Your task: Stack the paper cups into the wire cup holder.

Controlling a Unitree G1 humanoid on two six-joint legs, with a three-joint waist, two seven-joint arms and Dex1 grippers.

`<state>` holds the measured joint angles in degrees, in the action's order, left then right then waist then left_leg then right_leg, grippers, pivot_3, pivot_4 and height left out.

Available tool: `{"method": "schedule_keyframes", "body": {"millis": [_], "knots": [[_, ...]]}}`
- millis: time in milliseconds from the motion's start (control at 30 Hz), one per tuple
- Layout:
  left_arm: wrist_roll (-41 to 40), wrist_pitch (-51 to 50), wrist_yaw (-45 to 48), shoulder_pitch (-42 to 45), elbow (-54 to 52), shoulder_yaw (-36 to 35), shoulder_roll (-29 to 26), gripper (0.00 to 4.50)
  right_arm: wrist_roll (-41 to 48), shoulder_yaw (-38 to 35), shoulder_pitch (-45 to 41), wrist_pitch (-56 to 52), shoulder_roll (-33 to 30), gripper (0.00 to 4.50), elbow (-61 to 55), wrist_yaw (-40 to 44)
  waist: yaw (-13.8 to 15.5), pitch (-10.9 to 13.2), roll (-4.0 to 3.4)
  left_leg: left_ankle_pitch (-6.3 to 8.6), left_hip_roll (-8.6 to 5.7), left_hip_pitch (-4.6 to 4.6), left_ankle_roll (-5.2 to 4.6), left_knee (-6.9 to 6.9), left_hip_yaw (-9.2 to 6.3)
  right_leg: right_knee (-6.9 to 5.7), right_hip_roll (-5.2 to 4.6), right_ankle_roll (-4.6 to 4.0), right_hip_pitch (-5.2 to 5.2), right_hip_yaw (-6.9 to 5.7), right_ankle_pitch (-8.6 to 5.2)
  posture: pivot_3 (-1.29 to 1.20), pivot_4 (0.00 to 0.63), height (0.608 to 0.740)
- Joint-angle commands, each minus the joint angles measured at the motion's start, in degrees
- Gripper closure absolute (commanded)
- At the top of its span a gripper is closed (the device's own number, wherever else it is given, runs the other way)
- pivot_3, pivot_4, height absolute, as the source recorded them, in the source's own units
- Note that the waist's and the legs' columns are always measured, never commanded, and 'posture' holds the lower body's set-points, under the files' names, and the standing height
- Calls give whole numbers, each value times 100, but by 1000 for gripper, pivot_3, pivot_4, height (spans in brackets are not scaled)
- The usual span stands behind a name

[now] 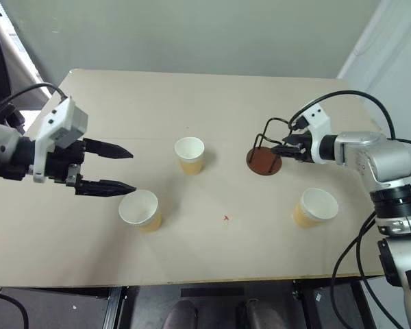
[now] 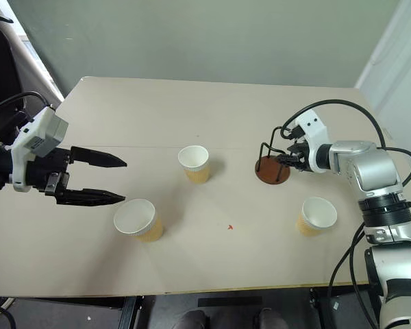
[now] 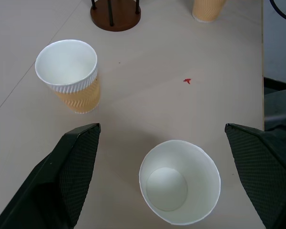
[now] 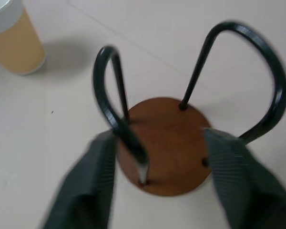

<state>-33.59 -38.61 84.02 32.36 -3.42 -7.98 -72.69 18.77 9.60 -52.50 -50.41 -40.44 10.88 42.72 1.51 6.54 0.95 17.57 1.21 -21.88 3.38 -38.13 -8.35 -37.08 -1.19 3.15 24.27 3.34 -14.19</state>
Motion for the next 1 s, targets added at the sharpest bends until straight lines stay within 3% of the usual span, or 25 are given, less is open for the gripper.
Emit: {"method": "schedule_keyframes", "body": {"millis": [33,167,400,533,1000], "knots": [[-48,-26,-48,24,-143,-233,-119,0,-67,-231,-147,115,-26,3142,-48,82,4,0,0,0,0,0,0,0,0,0,0,0,0,0,0,0,150,740],[-39,-21,-60,87,-117,-176,-113,0,101,-182,-97,6,-135,4483,-318,528,6,0,0,-1,0,0,2,0,1,0,0,-1,0,0,0,0,150,740],[56,49,-44,296,-8,7,-62,0,677,24,294,-231,-506,4483,-1598,1749,10,0,0,-3,0,-3,5,4,2,1,1,-1,0,-1,0,0,150,740],[72,50,-4,421,3,107,-42,0,1255,169,784,-351,-890,4483,-2933,2546,30,0,0,-3,-1,-4,5,5,0,3,1,-1,-6,-4,0,0,150,740],[140,49,91,640,33,236,25,0,808,947,1099,475,-969,4483,-3605,2953,15,-4,6,-3,-1,9,5,-8,1,-2,1,-1,-7,2,1,0,150,740]]}}
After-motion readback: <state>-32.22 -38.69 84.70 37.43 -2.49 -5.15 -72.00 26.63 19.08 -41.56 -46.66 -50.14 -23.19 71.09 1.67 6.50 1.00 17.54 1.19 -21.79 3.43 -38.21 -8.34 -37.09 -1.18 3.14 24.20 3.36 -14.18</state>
